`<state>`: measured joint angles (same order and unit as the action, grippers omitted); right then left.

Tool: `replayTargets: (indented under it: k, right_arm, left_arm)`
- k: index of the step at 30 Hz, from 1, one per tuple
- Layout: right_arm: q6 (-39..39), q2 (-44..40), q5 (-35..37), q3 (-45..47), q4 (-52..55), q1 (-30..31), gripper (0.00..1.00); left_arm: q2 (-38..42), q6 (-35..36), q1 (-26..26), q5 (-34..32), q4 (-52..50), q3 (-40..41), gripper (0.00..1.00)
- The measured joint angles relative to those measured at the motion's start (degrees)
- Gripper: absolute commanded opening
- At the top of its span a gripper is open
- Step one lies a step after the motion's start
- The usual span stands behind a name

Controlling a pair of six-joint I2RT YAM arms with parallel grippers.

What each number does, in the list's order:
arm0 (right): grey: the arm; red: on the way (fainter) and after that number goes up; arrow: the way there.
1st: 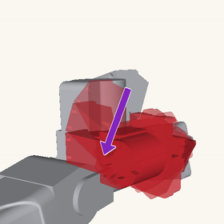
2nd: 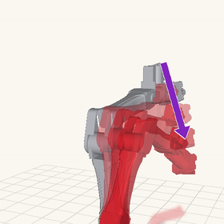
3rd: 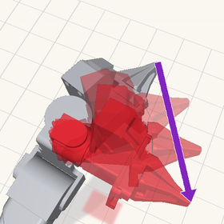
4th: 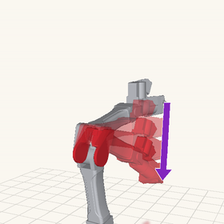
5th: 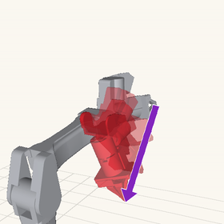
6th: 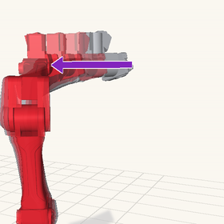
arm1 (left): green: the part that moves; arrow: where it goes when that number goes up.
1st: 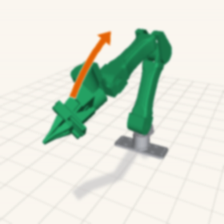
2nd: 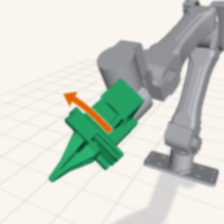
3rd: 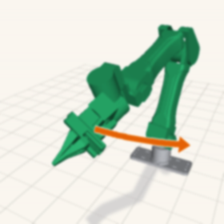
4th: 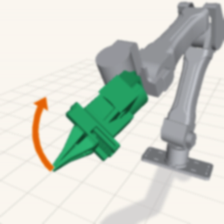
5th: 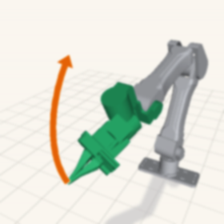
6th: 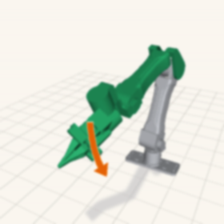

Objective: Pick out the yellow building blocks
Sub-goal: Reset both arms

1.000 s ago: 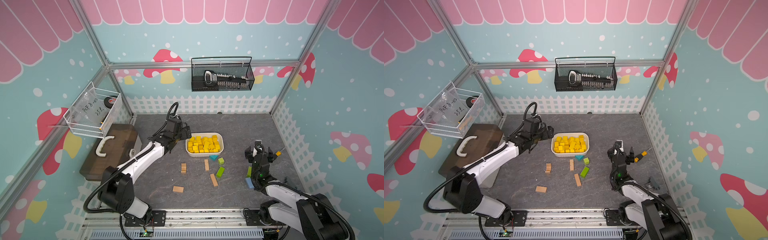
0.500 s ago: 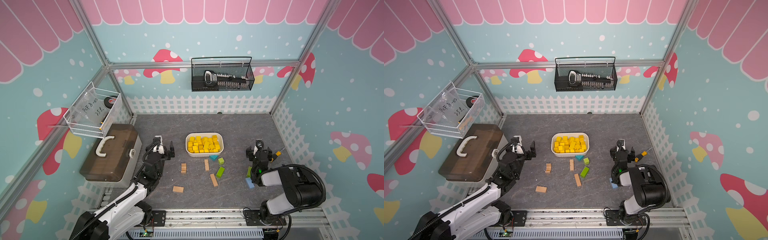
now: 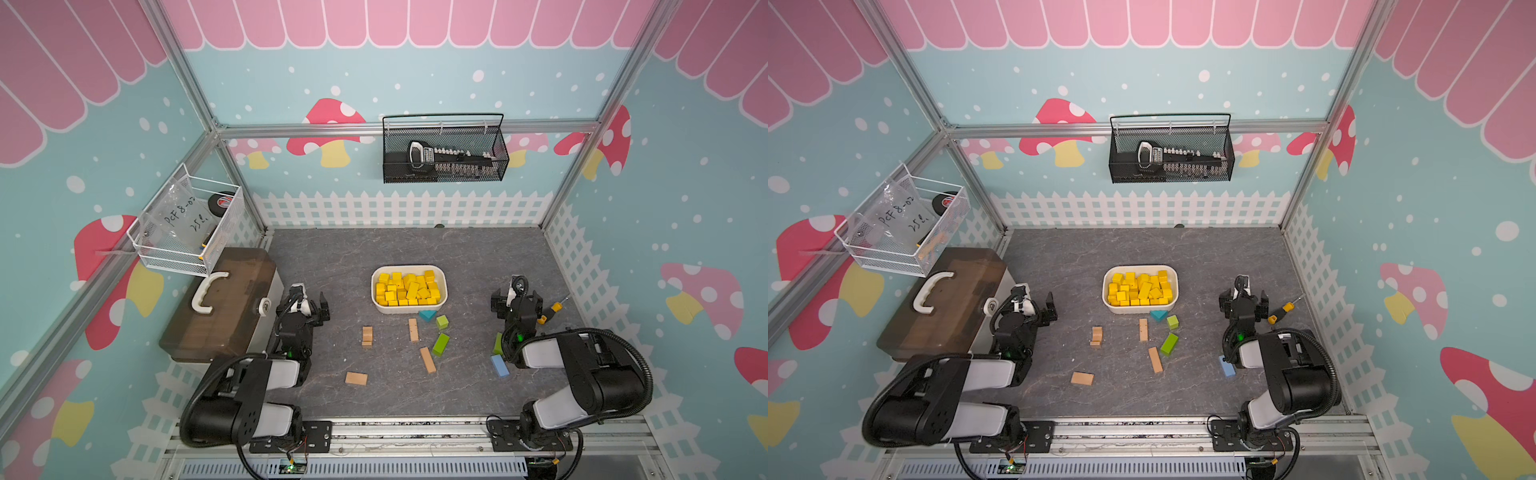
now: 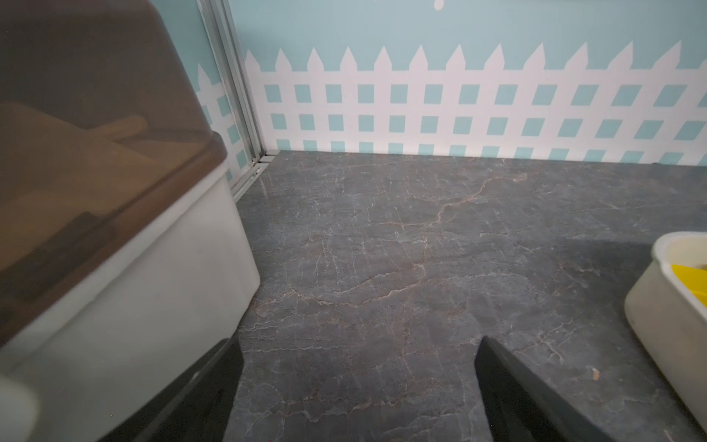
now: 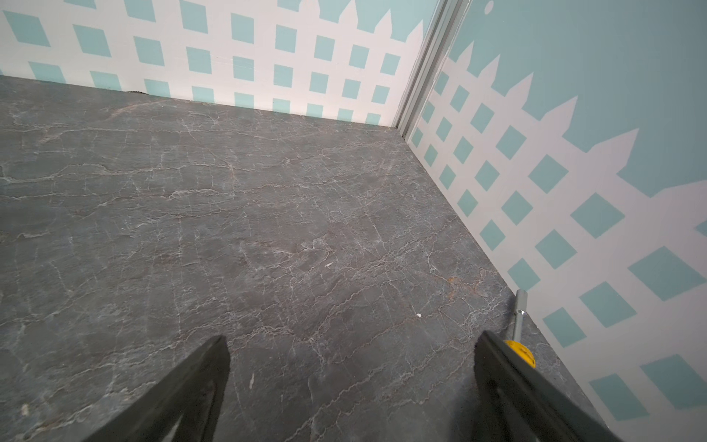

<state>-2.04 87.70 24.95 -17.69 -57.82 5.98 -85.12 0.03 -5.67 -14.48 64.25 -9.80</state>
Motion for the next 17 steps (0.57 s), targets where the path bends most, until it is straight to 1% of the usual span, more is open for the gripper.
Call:
replayTargets:
  k: [1,2,4,7,9,11,17]
  right_arm:
    - [0.00,-0.02,0.00,0.00,0.02,0.00,0.99]
    - [0.00,0.00,-0.02,0.00,0.00,0.00,0.99]
    - [0.00,0.00,-0.07,0.00,0.02,0.00,0.99]
    - [0.00,-0.02,-0.15,-0.02,0.04,0.00,0.99]
    - [0.00,0.00,-0.20,-0.02,0.04,0.00,0.99]
    - [0.00,-0.02,-0.22,-0.02,0.07,0.00,0.99]
    - [-0.22,-0.02,-0.92,-0.98,1.36,-0.59,0.99]
  left_arm:
    - [-2.93,-0.04,0.09,0.02,2.03,-0.13,1.00]
    - [-4.55,-0.22,0.20,0.24,1.75,-0.44,1.00]
    - [-4.33,-0.22,0.72,1.73,-0.83,-1.99,1.00]
    - [-4.02,-0.42,2.84,6.86,-6.88,-9.14,1.00]
    - [-3.74,-1.09,4.52,8.90,-8.52,-12.44,1.00]
    - [-3.17,-1.38,5.46,9.92,-9.99,-13.35,1.00]
    - [-3.17,-1.55,4.98,10.49,-13.03,-13.09,1.00]
